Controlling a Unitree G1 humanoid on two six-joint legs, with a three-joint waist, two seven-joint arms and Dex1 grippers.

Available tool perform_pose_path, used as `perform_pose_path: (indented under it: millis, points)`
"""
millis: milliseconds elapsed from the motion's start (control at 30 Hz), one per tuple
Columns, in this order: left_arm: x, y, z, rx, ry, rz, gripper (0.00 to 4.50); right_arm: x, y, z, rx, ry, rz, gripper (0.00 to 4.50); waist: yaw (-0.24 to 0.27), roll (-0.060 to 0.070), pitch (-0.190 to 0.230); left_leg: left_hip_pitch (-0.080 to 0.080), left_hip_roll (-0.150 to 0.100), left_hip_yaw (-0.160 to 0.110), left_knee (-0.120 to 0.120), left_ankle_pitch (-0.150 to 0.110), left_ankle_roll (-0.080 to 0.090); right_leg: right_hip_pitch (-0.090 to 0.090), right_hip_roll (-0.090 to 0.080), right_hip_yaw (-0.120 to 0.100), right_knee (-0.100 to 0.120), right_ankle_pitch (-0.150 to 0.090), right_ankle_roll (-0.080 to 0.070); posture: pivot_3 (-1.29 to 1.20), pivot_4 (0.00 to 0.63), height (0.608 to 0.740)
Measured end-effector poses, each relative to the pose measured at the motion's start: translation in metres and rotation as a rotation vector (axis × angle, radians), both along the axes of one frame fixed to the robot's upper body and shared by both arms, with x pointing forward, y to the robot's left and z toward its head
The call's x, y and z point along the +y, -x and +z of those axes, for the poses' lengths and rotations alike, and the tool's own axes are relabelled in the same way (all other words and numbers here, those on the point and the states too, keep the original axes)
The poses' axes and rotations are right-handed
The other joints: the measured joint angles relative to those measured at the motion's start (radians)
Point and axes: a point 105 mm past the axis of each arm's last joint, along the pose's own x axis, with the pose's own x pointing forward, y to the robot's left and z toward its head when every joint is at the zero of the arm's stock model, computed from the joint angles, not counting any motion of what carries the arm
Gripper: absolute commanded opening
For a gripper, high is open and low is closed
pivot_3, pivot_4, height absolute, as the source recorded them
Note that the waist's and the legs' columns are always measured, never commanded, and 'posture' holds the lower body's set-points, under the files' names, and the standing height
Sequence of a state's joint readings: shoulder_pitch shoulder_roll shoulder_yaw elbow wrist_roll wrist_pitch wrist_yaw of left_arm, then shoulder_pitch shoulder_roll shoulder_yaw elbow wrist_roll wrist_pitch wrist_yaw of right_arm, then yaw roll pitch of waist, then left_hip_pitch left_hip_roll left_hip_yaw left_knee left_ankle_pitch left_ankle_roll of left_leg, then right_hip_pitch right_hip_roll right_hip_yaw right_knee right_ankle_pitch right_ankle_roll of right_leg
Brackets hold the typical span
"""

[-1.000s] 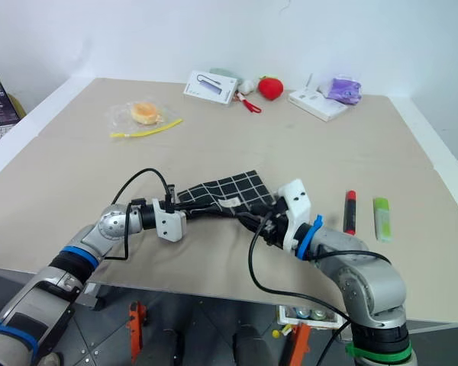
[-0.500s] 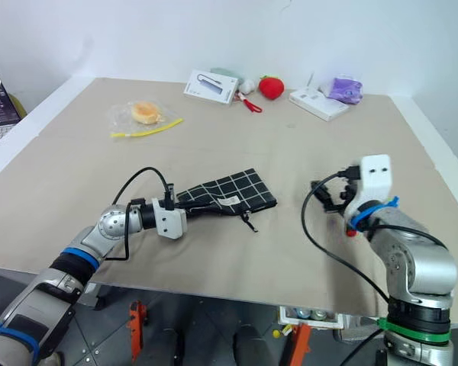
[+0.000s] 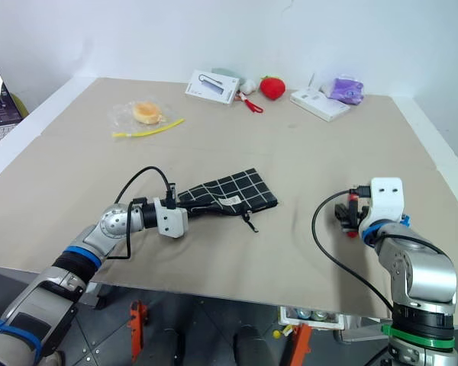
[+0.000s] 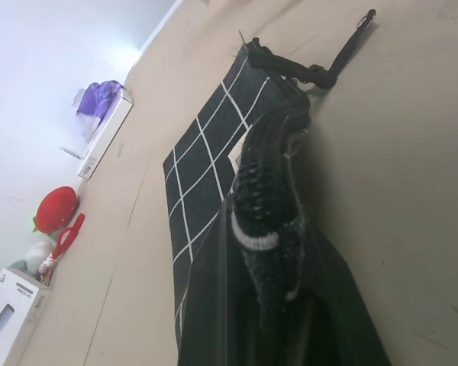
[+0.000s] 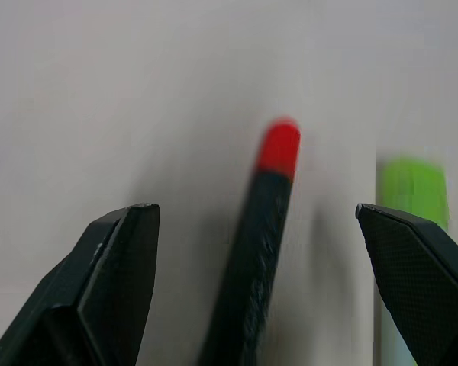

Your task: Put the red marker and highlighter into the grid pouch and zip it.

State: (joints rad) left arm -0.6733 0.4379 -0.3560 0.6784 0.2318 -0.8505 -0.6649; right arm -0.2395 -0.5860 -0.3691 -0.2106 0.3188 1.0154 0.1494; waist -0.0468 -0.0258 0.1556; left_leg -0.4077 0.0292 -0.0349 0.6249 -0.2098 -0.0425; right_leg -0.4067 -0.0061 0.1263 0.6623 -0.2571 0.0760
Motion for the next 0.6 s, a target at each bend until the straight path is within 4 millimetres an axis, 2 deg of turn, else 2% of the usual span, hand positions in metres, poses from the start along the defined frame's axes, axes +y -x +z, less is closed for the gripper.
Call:
perform_pose_path:
  millis: [67,233,267,300,367,400,500,600]
  points:
    - [0.0,0.0,0.0,0.001,0.0,0.002,0.0,0.003,0.002,-0.008,0.023,-0.025,0.0,4.44,-0.001,0.0,0.0,0.0,0.0,0.0,0.0,0.0,0.0,0.0,0.0,0.0,0.0,0.0,0.0,0.0,0.15,0.733]
    - [0.0,0.0,0.0,0.002,0.001,0.003,0.0,0.003,0.004,-0.011,0.032,-0.059,-0.007,4.44,0.0,0.0,0.0,0.0,0.0,0.0,0.0,0.0,0.0,0.001,0.0,0.0,0.0,0.0,0.0,0.0,0.15,0.733]
    - [0.0,0.0,0.0,0.003,0.002,0.002,0.0,0.003,0.005,-0.012,0.035,-0.068,-0.009,3.89,0.0,0.0,0.0,0.0,0.0,0.0,0.0,0.0,0.0,0.001,0.0,0.0,0.0,0.0,0.0,0.0,0.15,0.733]
    - [0.0,0.0,0.0,0.003,0.002,0.002,0.0,0.004,0.005,-0.012,0.037,-0.074,-0.005,3.59,0.0,0.0,0.0,0.0,0.0,0.0,0.0,0.0,0.0,0.001,0.0,0.0,0.0,0.0,0.0,0.0,0.15,0.733]
    - [-0.001,0.0,0.0,0.004,0.005,0.002,0.0,0.007,0.006,-0.013,0.039,-0.08,0.013,2.66,0.002,0.0,0.0,0.0,0.0,-0.001,0.0,0.0,0.0,0.001,0.0,-0.001,0.0,0.0,0.0,0.0,0.15,0.733]
    - [-0.002,0.0,0.0,0.005,0.007,0.001,0.0,0.01,0.006,-0.014,0.04,-0.078,0.024,2.05,0.003,0.0,0.0,0.0,0.0,-0.001,0.0,0.0,0.0,0.001,0.0,-0.001,0.0,0.0,0.0,0.0,0.15,0.733]
    - [-0.002,0.0,0.0,0.005,0.01,0.0,0.0,0.015,0.004,-0.013,0.033,-0.064,0.055,0.67,0.003,0.0,0.0,0.0,-0.001,-0.001,0.001,0.0,0.0,0.001,-0.001,-0.001,0.0,0.0,0.001,0.0,0.15,0.733]
    - [-0.002,0.0,0.0,0.008,0.011,-0.001,0.0,0.017,0.003,-0.008,0.004,-0.029,0.12,0.54,0.003,0.0,0.0,0.0,-0.001,-0.001,0.001,0.0,0.0,0.001,-0.001,0.0,-0.001,0.0,0.001,0.0,0.15,0.733]
